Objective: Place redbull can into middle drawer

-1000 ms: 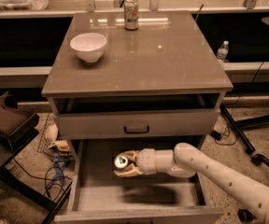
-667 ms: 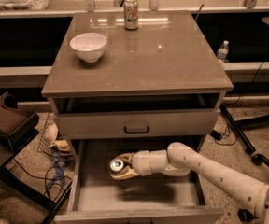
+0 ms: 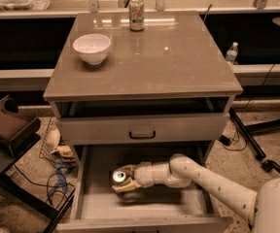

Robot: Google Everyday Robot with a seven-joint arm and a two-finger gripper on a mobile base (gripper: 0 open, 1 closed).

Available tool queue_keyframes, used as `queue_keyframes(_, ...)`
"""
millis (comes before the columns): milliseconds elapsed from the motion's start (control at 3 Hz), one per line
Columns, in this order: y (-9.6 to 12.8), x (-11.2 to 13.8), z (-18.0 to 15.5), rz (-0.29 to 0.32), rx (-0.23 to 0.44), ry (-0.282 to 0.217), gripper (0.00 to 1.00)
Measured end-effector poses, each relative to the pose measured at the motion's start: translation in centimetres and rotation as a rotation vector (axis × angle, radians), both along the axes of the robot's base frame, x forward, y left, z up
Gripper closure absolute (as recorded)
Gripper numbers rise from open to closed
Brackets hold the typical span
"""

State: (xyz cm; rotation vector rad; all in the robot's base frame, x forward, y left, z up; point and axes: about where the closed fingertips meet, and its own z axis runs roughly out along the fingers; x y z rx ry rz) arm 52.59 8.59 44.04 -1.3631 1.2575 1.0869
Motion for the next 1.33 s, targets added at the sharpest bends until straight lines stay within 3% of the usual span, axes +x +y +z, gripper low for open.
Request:
queue_keyframes(667,0.38,-0.16,0.23,0.006,-0.005,-0.004,0.51)
queue_keyframes(1000,0.68,-0.29,0.23,0.011,-0.003,-0.003,0.20)
queue_keyframes(1333,0.86,-0.38,0.24,0.014,-0.001,-0.002,0.00)
